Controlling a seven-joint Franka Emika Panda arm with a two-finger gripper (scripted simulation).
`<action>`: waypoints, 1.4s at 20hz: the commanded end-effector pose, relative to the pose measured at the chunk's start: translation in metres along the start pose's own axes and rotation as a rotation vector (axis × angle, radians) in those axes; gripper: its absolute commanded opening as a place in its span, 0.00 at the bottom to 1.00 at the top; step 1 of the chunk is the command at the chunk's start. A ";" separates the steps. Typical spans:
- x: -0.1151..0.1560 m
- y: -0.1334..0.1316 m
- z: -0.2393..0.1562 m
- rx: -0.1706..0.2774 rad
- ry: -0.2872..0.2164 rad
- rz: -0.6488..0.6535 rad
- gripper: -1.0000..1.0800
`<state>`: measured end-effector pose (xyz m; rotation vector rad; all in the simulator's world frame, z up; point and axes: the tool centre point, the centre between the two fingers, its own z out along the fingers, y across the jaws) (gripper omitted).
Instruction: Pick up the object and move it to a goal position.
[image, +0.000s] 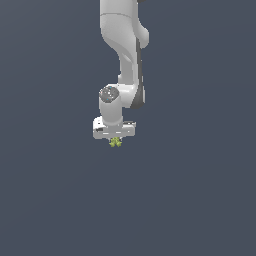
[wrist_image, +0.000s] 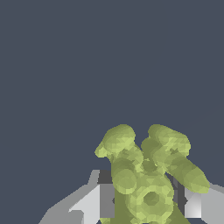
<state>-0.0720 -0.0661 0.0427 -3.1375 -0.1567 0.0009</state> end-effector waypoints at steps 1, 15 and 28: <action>0.000 0.000 0.000 0.000 0.001 0.000 0.00; 0.010 -0.010 -0.004 0.000 0.001 -0.001 0.00; 0.077 -0.079 -0.034 0.000 0.001 -0.001 0.00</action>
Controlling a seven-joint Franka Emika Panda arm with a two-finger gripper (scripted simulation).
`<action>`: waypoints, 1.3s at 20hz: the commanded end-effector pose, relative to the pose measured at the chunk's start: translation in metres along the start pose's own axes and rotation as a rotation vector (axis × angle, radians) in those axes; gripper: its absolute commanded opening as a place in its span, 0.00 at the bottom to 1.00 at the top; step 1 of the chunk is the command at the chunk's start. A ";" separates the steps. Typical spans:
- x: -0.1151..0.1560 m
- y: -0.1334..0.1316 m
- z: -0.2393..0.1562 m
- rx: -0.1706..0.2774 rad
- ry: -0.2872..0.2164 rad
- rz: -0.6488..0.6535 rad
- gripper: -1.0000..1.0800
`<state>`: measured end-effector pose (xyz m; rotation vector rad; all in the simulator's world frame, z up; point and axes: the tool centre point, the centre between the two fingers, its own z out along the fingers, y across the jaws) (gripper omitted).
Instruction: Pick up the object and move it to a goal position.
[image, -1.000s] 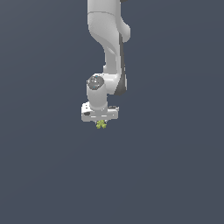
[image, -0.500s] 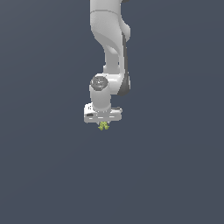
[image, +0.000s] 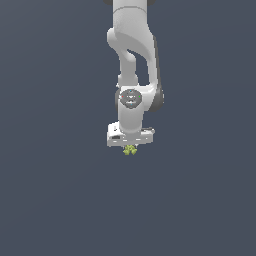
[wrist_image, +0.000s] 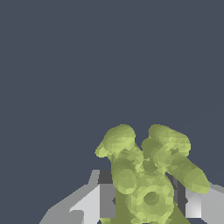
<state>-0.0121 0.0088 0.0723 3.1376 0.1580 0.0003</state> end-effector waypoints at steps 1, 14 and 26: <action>0.016 -0.017 -0.007 0.000 0.000 0.000 0.00; 0.090 -0.088 -0.039 0.000 0.000 0.001 0.00; 0.129 -0.122 -0.054 0.000 0.000 0.001 0.00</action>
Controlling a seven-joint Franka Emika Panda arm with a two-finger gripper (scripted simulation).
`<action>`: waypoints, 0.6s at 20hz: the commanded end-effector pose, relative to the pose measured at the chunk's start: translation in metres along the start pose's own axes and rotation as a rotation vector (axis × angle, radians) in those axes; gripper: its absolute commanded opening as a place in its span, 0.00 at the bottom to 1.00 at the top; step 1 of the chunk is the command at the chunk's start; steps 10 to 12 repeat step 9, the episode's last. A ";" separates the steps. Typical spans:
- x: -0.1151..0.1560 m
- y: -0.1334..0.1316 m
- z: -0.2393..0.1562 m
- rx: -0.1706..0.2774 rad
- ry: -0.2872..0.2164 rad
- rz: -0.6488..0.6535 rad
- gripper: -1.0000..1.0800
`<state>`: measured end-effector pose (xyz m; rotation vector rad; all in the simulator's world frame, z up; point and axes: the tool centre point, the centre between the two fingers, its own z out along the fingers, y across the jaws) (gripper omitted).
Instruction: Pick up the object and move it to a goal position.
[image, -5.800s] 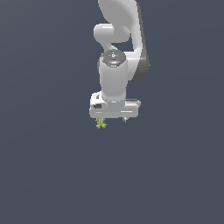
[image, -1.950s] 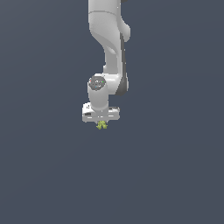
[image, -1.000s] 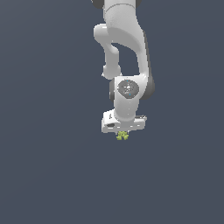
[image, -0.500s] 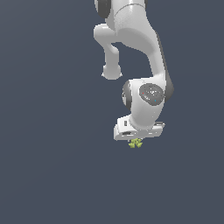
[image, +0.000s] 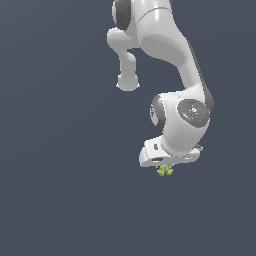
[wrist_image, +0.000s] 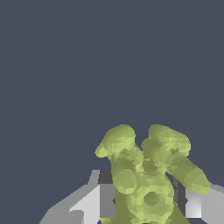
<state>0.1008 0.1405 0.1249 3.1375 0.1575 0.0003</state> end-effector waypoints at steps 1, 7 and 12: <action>0.005 -0.004 -0.002 0.000 0.000 0.001 0.00; 0.011 -0.008 -0.004 0.000 0.000 0.001 0.00; 0.011 -0.009 -0.004 0.000 0.000 0.001 0.00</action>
